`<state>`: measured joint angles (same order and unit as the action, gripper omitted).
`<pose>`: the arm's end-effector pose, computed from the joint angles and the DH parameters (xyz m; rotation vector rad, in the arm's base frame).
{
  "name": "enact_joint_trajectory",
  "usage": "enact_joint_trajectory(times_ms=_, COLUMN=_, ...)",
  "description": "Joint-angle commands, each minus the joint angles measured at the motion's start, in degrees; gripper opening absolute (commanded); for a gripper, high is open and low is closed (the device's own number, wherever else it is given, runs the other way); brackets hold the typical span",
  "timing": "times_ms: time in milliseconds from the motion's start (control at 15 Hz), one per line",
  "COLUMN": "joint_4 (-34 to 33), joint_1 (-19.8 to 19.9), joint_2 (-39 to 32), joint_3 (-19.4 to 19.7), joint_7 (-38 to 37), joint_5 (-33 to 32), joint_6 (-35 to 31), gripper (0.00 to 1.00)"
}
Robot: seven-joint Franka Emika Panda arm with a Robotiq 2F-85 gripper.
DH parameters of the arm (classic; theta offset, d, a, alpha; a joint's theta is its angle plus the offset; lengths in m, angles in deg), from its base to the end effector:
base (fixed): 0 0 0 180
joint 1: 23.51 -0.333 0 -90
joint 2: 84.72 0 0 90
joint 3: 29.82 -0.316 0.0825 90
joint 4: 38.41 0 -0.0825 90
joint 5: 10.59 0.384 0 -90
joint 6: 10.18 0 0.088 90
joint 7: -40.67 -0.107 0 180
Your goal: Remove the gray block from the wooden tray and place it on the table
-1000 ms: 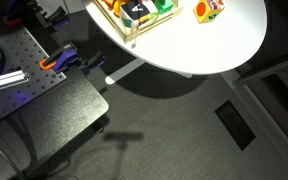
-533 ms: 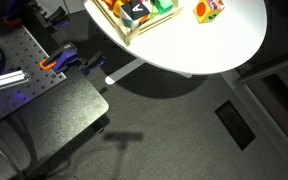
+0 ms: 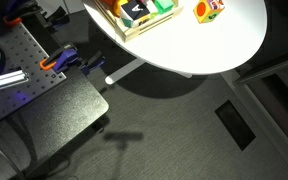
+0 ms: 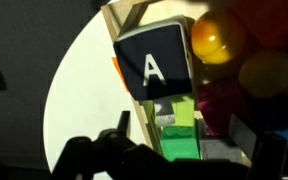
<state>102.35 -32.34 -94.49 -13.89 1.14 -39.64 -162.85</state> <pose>0.4827 -0.0487 0.2338 2.8253 -0.5145 0.1609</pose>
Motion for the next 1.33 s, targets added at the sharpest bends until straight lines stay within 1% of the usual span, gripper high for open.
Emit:
enact_joint_trajectory(times_ms=0, joint_4=4.4, joint_1=2.7, joint_2=5.4, joint_3=-1.0, joint_7=-2.3, joint_5=-4.2, joint_6=3.4, gripper=1.0)
enact_joint_trajectory(times_ms=133, joint_4=5.9, joint_1=4.4, joint_2=6.5, joint_3=-1.6, joint_7=-2.6, joint_5=-5.8, joint_6=3.7, gripper=1.0)
enact_joint_trajectory(times_ms=333, joint_4=7.9, joint_1=7.0, joint_2=7.4, joint_3=-2.4, joint_7=-3.2, joint_5=-8.2, joint_6=2.1, gripper=1.0)
enact_joint_trajectory(times_ms=467, joint_4=9.0, joint_1=8.5, joint_2=7.3, joint_3=-2.9, joint_7=-3.5, joint_5=-9.5, joint_6=0.0, gripper=1.0)
enact_joint_trajectory(times_ms=667, joint_4=10.2, joint_1=10.0, joint_2=6.6, joint_3=-3.4, joint_7=-3.1, joint_5=-9.5, joint_6=-3.8, gripper=1.0)
enact_joint_trajectory(times_ms=867, joint_4=10.8, joint_1=10.5, joint_2=5.7, joint_3=-3.4, joint_7=-3.5, joint_5=-10.4, joint_6=-7.5, gripper=1.0)
enact_joint_trajectory(times_ms=933, joint_4=10.7, joint_1=10.5, joint_2=5.4, joint_3=-3.1, joint_7=-4.2, joint_5=-11.6, joint_6=-8.0, gripper=1.0)
enact_joint_trajectory(times_ms=1000, joint_4=10.6, joint_1=9.3, joint_2=5.1, joint_3=-1.8, joint_7=-5.1, joint_5=-13.1, joint_6=-8.4, gripper=1.0)
enact_joint_trajectory(times_ms=1267, joint_4=10.0, joint_1=9.2, joint_2=3.9, joint_3=-1.1, joint_7=-8.5, joint_5=-18.1, joint_6=-8.8, gripper=1.0)
